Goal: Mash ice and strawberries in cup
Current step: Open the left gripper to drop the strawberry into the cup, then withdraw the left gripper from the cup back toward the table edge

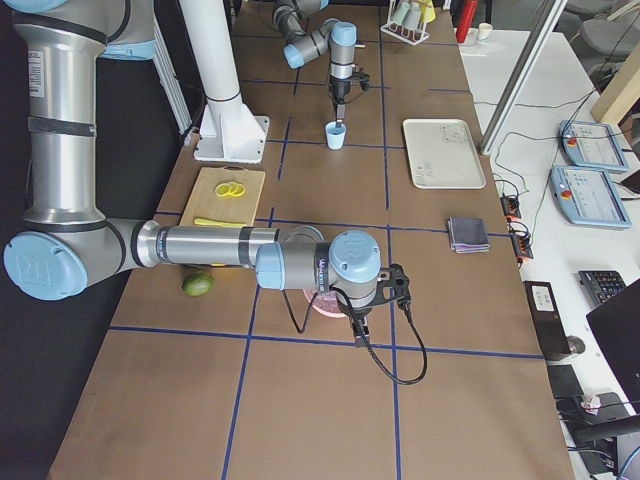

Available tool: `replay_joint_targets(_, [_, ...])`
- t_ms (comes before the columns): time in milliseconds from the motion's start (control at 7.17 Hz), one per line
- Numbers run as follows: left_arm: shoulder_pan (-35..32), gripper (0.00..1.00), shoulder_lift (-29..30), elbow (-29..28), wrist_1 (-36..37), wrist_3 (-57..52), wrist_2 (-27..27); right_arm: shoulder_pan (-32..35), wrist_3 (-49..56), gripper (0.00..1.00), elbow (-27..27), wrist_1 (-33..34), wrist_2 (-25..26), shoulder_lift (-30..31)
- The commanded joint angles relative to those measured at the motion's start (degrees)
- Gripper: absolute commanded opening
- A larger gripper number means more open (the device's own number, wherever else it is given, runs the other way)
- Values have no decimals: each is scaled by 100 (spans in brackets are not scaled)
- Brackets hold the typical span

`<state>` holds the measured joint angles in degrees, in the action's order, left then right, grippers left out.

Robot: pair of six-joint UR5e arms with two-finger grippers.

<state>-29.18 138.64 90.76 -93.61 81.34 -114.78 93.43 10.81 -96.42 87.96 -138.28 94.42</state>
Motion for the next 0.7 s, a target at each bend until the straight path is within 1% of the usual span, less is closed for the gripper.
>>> replay_joint_targets(0, [-122, 100, -56, 177, 175, -57, -35, 0, 0, 99, 0, -7, -6, -3])
replay_joint_targets(139, [-341, 100, -266, 561, 768, -475, -175, 0, 0, 99, 26, -7, -6, -3])
replay_joint_targets(279, [-560, 100, -764, 1166, 1270, -1175, -246, 0, 0, 99, 35, 28, -6, -46])
replay_joint_targets(418, [-867, 100, -1465, 1781, 1319, -1687, -272, 0, -8, 99, 27, 54, -15, -64])
replay_joint_targets(558, [-1270, 100, -2020, 2109, 1328, -2275, -525, 0, -26, 99, 44, 72, -7, -56])
